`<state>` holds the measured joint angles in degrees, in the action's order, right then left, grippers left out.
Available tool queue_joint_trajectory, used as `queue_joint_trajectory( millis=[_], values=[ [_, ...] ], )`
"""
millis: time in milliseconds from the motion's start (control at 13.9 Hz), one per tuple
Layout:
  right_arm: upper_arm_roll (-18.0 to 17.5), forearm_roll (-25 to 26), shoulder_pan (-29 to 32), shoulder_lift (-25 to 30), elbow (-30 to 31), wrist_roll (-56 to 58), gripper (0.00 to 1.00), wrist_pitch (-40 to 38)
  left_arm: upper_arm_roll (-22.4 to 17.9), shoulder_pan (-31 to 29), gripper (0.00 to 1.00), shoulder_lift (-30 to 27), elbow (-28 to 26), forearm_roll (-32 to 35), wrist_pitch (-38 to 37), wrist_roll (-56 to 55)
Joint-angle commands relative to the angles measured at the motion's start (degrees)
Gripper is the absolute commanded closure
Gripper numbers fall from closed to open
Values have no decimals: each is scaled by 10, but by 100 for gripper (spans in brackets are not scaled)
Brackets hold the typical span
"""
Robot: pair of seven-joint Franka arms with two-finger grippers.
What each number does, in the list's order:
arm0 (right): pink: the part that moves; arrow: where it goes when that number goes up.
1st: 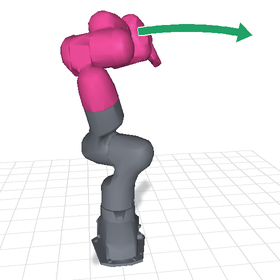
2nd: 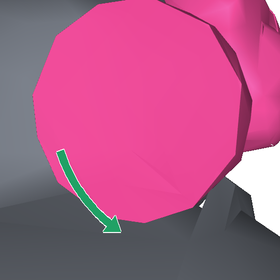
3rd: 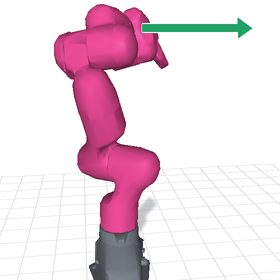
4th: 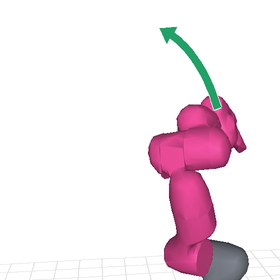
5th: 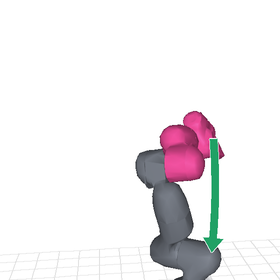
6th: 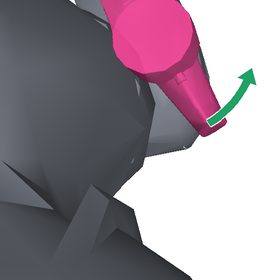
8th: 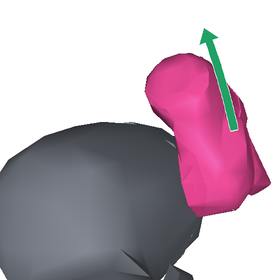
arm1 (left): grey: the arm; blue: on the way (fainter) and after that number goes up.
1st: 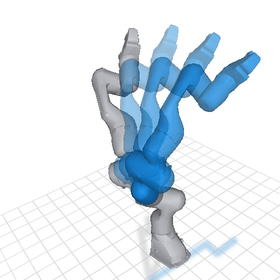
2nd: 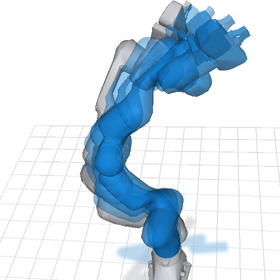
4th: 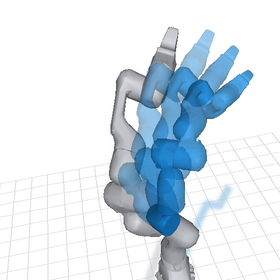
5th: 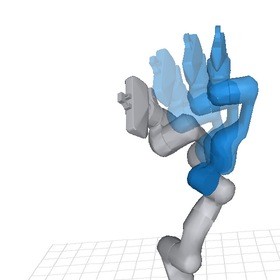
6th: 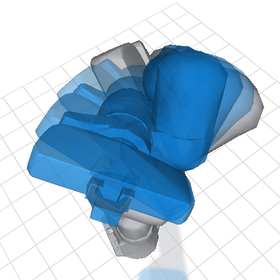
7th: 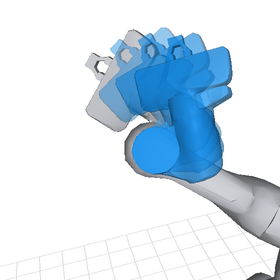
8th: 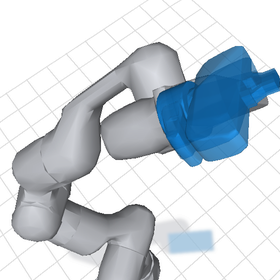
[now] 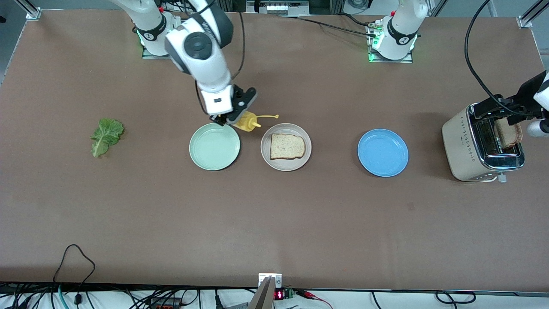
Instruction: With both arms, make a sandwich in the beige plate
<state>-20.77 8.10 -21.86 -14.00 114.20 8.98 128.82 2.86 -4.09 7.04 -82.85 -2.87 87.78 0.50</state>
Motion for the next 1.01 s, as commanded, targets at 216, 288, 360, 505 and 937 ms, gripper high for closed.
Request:
queue_joint_trajectory(
  millis=[216,288,360,505,937],
  values=[
    [4,44,-53,-82,-103,-71,100,-42,0,1,0,-12,-13,8,6,12],
    [4,59,-60,-95,-114,-88,100,-43,0,1,0,-12,-13,8,6,12],
    [4,71,-64,-104,-125,-98,100,-46,0,1,0,-12,-13,8,6,12],
    [4,75,-68,-124,-148,-100,100,-53,0,1,0,-12,-13,8,6,12],
    [15,86,-85,-144,-157,-110,100,-52,0,1,0,-12,-13,8,6,12]
  ],
)
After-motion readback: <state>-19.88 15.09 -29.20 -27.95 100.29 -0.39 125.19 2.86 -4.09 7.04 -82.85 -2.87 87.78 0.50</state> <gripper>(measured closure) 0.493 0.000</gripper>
